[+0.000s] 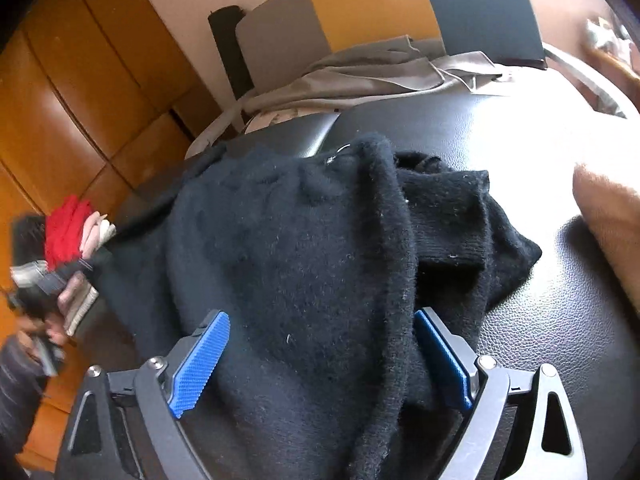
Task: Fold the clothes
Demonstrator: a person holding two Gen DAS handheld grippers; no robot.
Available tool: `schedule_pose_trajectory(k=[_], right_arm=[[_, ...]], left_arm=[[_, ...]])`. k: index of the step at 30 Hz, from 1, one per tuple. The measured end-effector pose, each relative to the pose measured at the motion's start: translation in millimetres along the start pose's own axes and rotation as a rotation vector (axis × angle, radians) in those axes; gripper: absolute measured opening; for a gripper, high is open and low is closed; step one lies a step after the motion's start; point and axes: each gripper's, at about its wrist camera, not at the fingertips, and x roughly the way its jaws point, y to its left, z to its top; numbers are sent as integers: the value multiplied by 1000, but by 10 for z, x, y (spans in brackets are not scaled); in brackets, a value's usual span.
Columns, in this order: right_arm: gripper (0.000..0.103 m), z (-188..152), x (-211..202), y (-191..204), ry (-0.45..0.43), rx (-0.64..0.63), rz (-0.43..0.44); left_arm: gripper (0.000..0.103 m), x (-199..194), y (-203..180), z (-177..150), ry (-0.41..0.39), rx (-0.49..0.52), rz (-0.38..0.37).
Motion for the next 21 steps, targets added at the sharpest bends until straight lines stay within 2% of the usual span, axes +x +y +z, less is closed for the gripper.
schedule_pose_trajectory(k=[1, 2, 6, 7, 8, 9, 12, 16, 17, 18, 19, 20, 21], right_arm=[[94, -7, -7, -19, -6, 5, 9], [94, -17, -12, -37, -12, 7, 16], [94, -23, -23, -115, -27, 32, 55], [94, -12, -32, -133, -23, 51, 71], [94, -1, -41, -151, -20, 70, 86], [94, 15, -61, -174, -11, 99, 104], [94, 44, -157, -236, -3, 169, 140], [93, 32, -215, -197, 2, 151, 119], [84, 21, -199, -170, 13, 129, 91], [65, 9, -182, -141, 24, 106, 61], [56, 8, -161, -125, 36, 92, 22], [43, 10, -140, -111, 49, 79, -18], [29, 20, -138, -114, 52, 80, -29]], left_arm=[[4, -87, 72, -34, -6, -45, -50], [4, -102, 153, -116, 10, -73, -53], [3, 66, 681, -522, 126, -238, 56], [3, 69, 737, -611, 131, -260, 50], [8, 56, 769, -677, 126, -272, 48], [16, 4, 739, -687, 97, -261, 54], [24, -136, 530, -587, 24, -154, 127], [32, 54, 104, -311, 9, 134, 291], [34, 170, 16, -298, 30, 202, 327], [34, 294, -80, -311, 56, 270, 372], [34, 440, -159, -336, 88, 343, 431], [34, 606, -207, -372, 132, 405, 496], [30, 707, -195, -416, 179, 418, 516]])
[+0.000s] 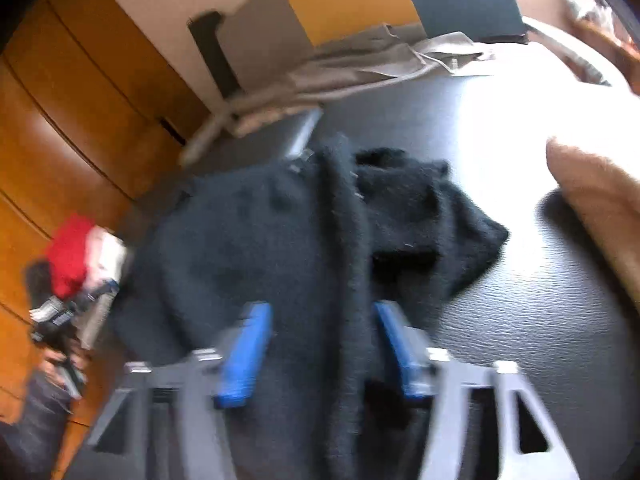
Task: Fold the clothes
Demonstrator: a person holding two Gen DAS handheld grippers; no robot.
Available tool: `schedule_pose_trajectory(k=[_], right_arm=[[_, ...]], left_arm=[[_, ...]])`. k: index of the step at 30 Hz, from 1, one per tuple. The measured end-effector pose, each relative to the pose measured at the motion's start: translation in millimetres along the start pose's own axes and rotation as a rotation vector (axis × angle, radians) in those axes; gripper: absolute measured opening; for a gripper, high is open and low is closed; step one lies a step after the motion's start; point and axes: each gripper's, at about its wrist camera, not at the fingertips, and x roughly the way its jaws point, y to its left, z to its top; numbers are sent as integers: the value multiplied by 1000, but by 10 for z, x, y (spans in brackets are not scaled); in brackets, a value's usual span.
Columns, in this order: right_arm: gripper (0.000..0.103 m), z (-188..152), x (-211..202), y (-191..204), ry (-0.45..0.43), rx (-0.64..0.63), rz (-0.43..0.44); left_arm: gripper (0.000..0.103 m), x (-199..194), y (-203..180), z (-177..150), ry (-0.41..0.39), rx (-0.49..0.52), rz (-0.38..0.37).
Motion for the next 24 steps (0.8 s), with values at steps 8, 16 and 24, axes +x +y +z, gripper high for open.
schedule_pose_trajectory(k=[8, 16, 24], right_arm=[[6, -263, -469, -112, -1, -8, -105], [35, -195, -707, -178, -112, 3, -43], [86, 708, -33, 236, -63, -156, -18]], left_arm=[[10, -100, 175, -369, 69, -212, -167], [35, -468, 168, -167, -114, -150, 41], [40, -220, -407, 151, -132, 61, 101]])
